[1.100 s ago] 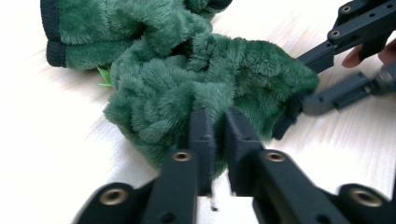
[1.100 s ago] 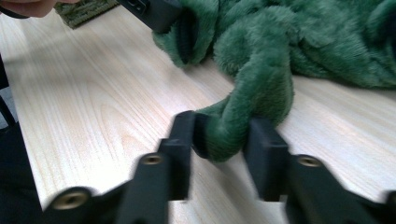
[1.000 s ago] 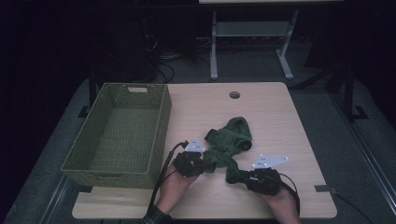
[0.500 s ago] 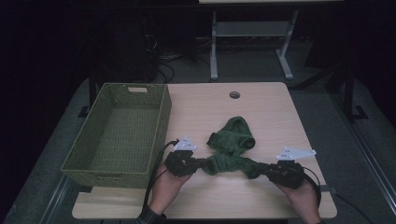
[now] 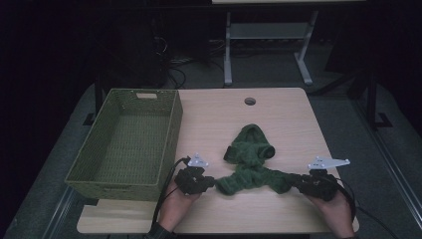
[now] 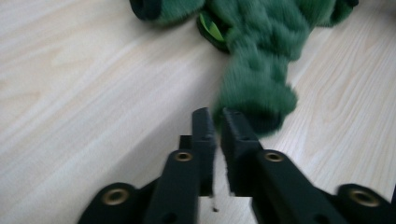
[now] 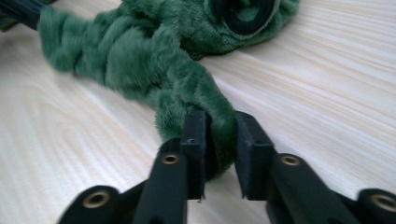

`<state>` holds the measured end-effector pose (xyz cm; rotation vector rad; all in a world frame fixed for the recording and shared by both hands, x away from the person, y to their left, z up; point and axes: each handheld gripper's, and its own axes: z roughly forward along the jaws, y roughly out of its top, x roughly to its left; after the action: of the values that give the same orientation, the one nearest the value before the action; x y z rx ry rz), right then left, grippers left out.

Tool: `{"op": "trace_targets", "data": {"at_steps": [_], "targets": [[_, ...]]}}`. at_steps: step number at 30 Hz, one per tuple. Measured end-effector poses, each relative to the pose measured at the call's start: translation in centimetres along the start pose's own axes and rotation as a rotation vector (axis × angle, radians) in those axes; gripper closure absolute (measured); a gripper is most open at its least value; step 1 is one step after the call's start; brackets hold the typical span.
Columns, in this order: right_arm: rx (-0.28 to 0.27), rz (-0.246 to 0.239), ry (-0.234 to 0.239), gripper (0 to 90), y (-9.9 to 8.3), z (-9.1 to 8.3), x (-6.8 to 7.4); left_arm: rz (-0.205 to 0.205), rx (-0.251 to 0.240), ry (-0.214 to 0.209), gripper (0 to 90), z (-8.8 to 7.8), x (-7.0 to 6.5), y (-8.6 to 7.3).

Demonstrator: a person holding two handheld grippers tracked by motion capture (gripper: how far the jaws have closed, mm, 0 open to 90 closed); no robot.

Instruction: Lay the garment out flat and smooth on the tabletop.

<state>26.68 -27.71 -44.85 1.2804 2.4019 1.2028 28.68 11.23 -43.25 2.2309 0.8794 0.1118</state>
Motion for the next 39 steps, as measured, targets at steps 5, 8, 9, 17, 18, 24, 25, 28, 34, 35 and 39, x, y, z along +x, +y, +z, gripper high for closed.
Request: {"op": "trace_targets", "data": {"at_steps": [5,8,9,17,18,24,25,28,34,35,39], "targets": [[-0.026,0.004,-0.041,64.9,-0.1,-0.6,-0.3,0.011,-0.054,-0.013,77.3,-1.3,-0.6,0.8],[-0.060,-0.010,-0.051,67.6,0.3,-1.3,-0.1,0.047,-0.064,-0.029,78.0,-1.4,-1.3,1.2],[-0.071,-0.018,-0.047,70.2,0.5,-1.4,0.0,0.047,-0.068,-0.041,78.7,-1.2,-1.5,1.2],[-0.010,-0.066,-0.027,86.7,0.7,0.2,0.2,0.089,-0.003,-0.084,80.6,2.6,-2.5,1.4],[0.004,-0.071,-0.035,87.2,0.6,0.5,0.1,0.095,0.010,-0.074,80.7,3.1,-2.4,1.4],[0.099,-0.046,-0.049,89.0,-0.1,1.8,-0.4,0.093,0.065,-0.055,84.2,4.6,-1.3,1.1],[0.105,-0.054,-0.046,89.3,-0.2,2.0,-0.5,0.095,0.068,-0.059,84.7,4.7,-1.3,1.0],[0.110,-0.050,-0.037,89.5,-0.4,1.8,-0.3,0.108,0.078,-0.067,86.1,4.5,-1.4,0.8],[0.124,-0.076,-0.019,89.4,-0.9,1.4,0.9,0.087,0.074,-0.087,86.5,3.8,-1.9,-0.3],[0.133,-0.079,-0.015,89.5,-1.0,1.3,1.1,0.094,0.078,-0.086,86.7,3.6,-2.0,-0.5],[0.132,-0.093,-0.012,89.4,-1.3,1.2,1.7,0.091,0.077,-0.095,86.8,3.4,-2.8,-0.9]]}}
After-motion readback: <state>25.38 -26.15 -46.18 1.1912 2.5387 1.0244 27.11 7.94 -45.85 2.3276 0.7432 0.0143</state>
